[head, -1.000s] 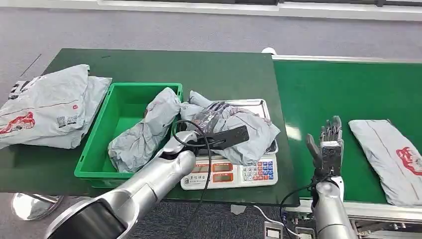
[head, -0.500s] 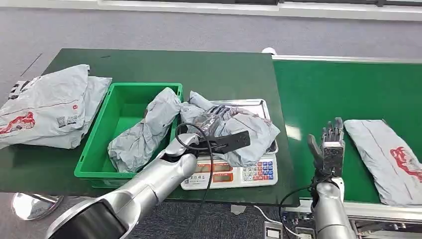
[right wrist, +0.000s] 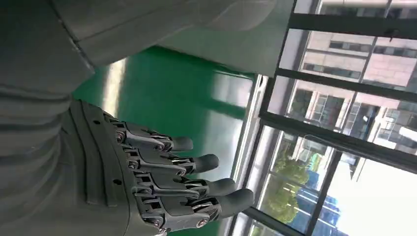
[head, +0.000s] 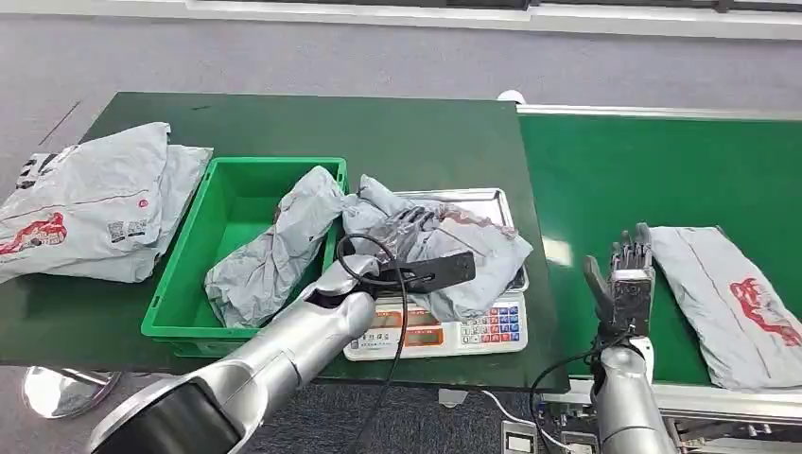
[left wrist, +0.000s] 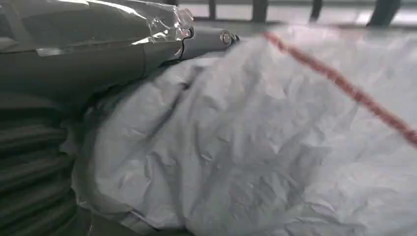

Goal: Moved the parcel from conveyor to table for the left to box.

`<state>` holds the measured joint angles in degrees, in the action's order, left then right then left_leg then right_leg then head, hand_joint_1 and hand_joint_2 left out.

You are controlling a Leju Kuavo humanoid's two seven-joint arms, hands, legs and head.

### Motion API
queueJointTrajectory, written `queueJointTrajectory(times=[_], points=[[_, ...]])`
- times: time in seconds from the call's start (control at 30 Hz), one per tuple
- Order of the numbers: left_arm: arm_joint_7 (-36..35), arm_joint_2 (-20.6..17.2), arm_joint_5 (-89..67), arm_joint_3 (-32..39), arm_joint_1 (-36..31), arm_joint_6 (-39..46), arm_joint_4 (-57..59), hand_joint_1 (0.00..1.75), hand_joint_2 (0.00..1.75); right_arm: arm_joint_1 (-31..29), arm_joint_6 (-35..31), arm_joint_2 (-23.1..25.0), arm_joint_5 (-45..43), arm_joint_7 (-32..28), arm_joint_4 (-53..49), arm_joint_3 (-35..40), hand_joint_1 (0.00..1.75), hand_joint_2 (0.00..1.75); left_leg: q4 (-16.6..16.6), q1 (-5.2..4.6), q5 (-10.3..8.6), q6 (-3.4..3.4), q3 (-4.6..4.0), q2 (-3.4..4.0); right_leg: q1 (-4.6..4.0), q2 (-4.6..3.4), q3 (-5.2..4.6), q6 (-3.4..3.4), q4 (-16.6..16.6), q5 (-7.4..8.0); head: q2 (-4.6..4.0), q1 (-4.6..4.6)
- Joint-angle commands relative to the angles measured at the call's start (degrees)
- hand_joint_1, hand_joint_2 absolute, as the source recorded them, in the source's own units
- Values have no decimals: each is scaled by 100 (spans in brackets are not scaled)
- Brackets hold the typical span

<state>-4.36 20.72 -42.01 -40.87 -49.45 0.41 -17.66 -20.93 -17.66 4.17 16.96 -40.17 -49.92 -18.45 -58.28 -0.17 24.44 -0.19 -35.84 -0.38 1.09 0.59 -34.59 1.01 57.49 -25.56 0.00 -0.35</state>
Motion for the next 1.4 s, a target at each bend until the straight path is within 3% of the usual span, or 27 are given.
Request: queueJointTrajectory(times=[0.03,0.07,0.1,0.57,0.83,1.0,1.13,1.17,1.23,1.33,1.4], points=[[-363,-113,-29,-213,-53,-629,535,175,175,-239,-95,96,-13,17,298,-406,0,175,13,4,5,-5,31,22,-5,-23,26,-7,-17,4,0,2],[1077,-142,784,1068,271,811,-68,175,175,-189,-111,128,-56,17,108,-432,0,175,13,0,4,-3,32,18,-1,-19,27,-6,-12,2,0,0],[2316,-140,756,1189,81,2199,49,175,175,-228,-65,142,-5,17,129,-486,0,175,20,3,4,-5,43,28,-3,-29,35,-9,-21,6,0,0],[2515,-170,579,1529,179,2322,-164,175,175,-353,-2,185,139,17,237,-575,0,175,4,1,4,-3,22,15,-2,-13,18,-6,-2,0,0,2],[3485,-95,718,2319,327,2795,-627,175,175,-408,-32,210,201,17,287,-594,0,175,5,6,6,-6,24,21,-7,-20,18,-9,-7,2,0,2],[2995,-143,332,2220,280,2577,-578,175,175,-422,-49,182,199,17,317,-574,0,175,5,7,6,-6,24,20,-8,-19,18,-8,-7,1,0,2],[3136,-150,398,2356,328,2682,-613,175,175,-385,-60,187,191,17,287,-575,0,175,4,3,3,-3,16,12,-3,-11,12,-4,-4,1,0,2],[3852,-119,800,2730,436,3176,-923,175,175,-354,-53,197,170,17,253,-570,0,175,3,3,5,-3,17,15,-4,-14,13,-5,-4,1,0,2],[4296,-174,1080,2998,528,3466,-1410,175,175,-313,-70,202,143,17,214,-552,0,175,3,4,5,-4,17,16,-5,-15,13,-6,-4,1,0,2],[4168,-410,1288,3318,807,3690,-2563,175,175,-206,-150,185,44,17,104,-496,0,175,1,5,4,-5,6,16,-5,-15,1,-6,-1,1,0,2],[3784,-639,1293,3951,989,3959,-3263,175,175,-118,-218,141,-16,17,12,-479,0,175,4,4,5,-6,10,22,-5,-21,1,-8,-2,1,0,2]])
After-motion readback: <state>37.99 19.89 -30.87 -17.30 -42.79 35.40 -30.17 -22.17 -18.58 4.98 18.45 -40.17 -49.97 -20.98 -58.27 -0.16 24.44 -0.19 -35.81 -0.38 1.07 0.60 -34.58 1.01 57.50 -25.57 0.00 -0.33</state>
